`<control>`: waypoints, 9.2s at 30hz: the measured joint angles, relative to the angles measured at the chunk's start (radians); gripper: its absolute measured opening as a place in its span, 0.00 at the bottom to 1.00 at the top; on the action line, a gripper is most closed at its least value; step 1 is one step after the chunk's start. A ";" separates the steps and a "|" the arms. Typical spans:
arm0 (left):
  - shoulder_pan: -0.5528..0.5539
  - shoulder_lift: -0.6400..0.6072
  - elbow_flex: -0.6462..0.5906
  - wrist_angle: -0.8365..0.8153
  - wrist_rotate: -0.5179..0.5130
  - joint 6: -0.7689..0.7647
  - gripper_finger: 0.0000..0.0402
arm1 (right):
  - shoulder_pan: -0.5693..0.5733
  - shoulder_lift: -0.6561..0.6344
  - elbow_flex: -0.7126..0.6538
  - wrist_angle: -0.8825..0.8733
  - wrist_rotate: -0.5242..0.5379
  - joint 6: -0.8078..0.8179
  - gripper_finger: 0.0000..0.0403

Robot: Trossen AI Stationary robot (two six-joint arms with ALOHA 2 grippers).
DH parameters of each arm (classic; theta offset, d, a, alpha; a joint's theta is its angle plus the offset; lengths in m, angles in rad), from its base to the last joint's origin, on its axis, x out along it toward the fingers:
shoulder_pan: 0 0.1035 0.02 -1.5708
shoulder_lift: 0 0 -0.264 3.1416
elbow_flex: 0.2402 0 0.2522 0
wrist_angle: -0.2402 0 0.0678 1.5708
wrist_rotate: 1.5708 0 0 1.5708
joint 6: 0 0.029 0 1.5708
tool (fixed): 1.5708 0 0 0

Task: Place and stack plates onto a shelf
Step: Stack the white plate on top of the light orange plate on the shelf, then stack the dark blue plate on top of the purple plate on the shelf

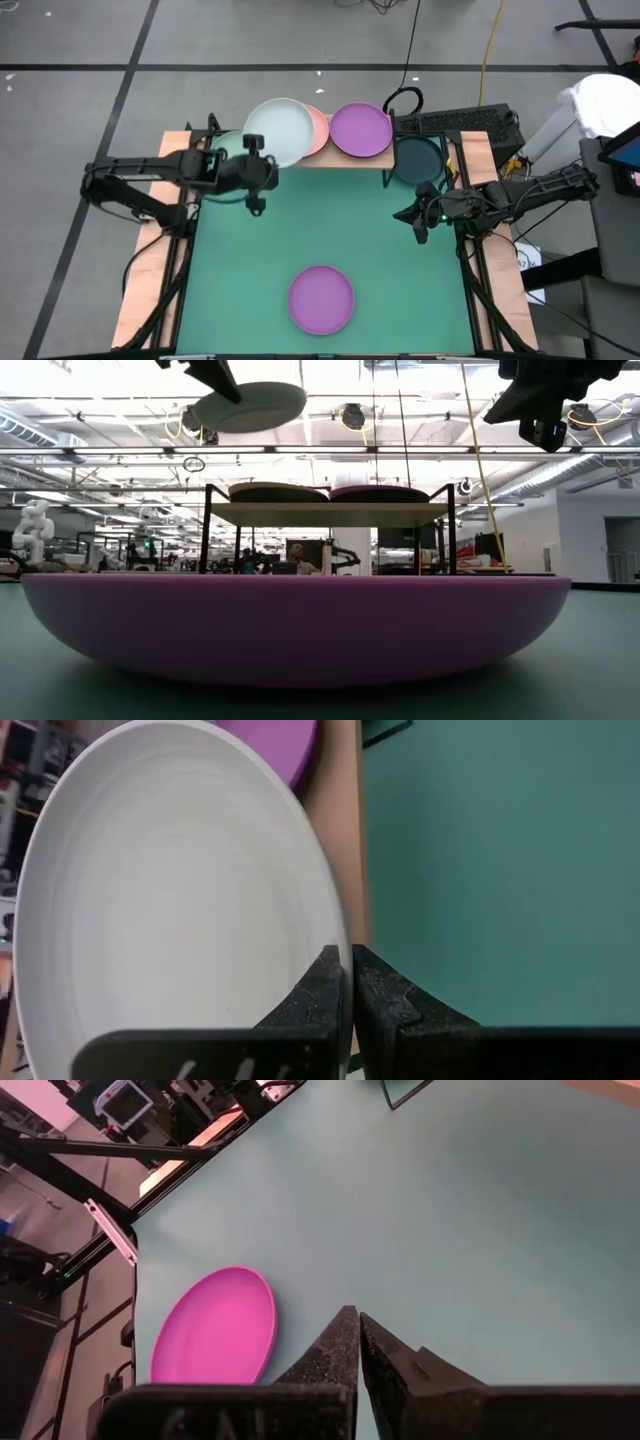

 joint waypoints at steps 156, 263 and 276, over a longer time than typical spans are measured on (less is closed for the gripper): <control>0.274 -0.070 0.000 0.180 0.405 -0.383 0.52 | -0.187 0.331 0.398 -0.305 0.051 -0.039 0.00; 0.104 -0.070 0.000 0.115 0.261 -0.837 0.52 | -0.820 0.431 -0.009 -0.420 0.072 -1.098 0.51; 0.104 -0.070 0.000 0.115 0.246 -0.818 0.52 | -0.834 0.394 -0.165 -0.271 0.079 -1.227 0.51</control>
